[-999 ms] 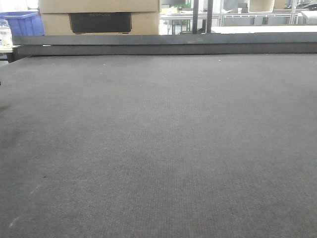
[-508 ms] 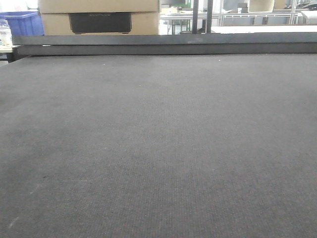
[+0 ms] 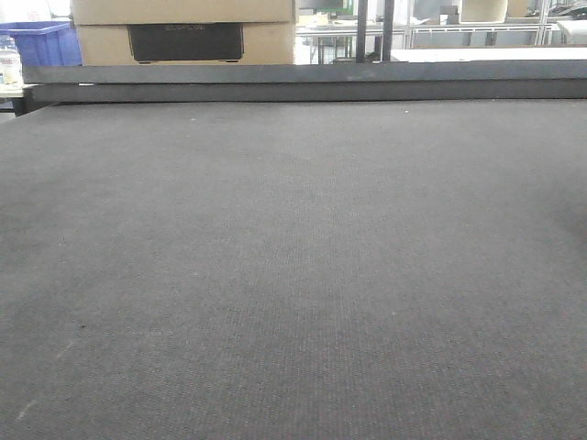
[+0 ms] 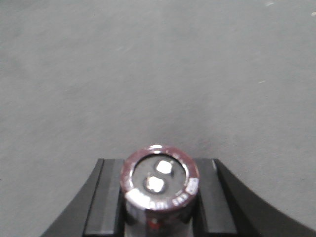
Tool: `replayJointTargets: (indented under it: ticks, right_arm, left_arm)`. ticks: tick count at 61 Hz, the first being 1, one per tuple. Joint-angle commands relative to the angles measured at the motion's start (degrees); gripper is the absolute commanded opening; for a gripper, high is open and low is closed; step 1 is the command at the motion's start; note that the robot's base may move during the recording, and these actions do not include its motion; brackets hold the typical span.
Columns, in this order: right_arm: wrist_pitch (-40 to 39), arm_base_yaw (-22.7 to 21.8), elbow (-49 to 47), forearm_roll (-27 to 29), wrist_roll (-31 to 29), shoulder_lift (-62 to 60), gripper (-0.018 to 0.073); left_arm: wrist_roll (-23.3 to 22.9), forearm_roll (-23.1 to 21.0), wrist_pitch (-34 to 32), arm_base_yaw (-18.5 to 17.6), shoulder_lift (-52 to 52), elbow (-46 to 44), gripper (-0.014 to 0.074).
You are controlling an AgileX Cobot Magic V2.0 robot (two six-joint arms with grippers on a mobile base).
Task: Place cylindrical capacitor in blue bin on shelf
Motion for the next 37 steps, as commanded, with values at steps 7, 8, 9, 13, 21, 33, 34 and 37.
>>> replayJointTargets:
  ticks: [7, 8, 9, 13, 21, 33, 34, 37]
  right_arm:
    - [1.57, 2.51, -0.66, 0.32, -0.01, -5.88, -0.0162]
    - [1.95, 2.69, -0.66, 0.32, -0.01, -6.51, -0.0162]
    - [2.10, 2.84, -0.66, 0.32, -0.01, -7.49, -0.0162]
    - [2.89, 3.63, -0.66, 0.32, -0.13, -10.40, -0.0162]
    - [3.66, 4.93, -1.16, 0.32, -1.09, -16.71, -0.0162]
    - [3.75, 5.23, -2.16, 0.32, -1.09, -24.31, -0.0162]
    - [3.75, 5.23, -2.17, 0.32, -1.09, -24.63, -0.0162]
    - [3.62, 5.23, -2.17, 0.32, -1.09, -25.68, -0.0162]
  left_arm:
    - [0.02, -2.60, 9.93, -0.80, -9.54, -0.51, -0.0111]
    - [0.02, -2.60, 10.46, -0.80, -10.19, -0.51, -0.0111]
    - [0.02, -2.60, 11.27, -0.80, -10.83, -0.51, -0.0111]
    - [0.02, -2.98, 13.25, -0.80, -13.60, -0.51, -0.0111]
    - [0.02, -2.98, 15.74, -0.80, -17.79, -0.51, -0.0111]
    - [0.02, -2.98, 15.77, -0.80, -21.55, -0.51, -0.0111]
    - [0.02, -2.98, 15.77, -0.80, -21.66, -0.51, -0.0111]
    - [0.02, -2.98, 15.62, -0.80, -21.66, -0.51, -0.0111]
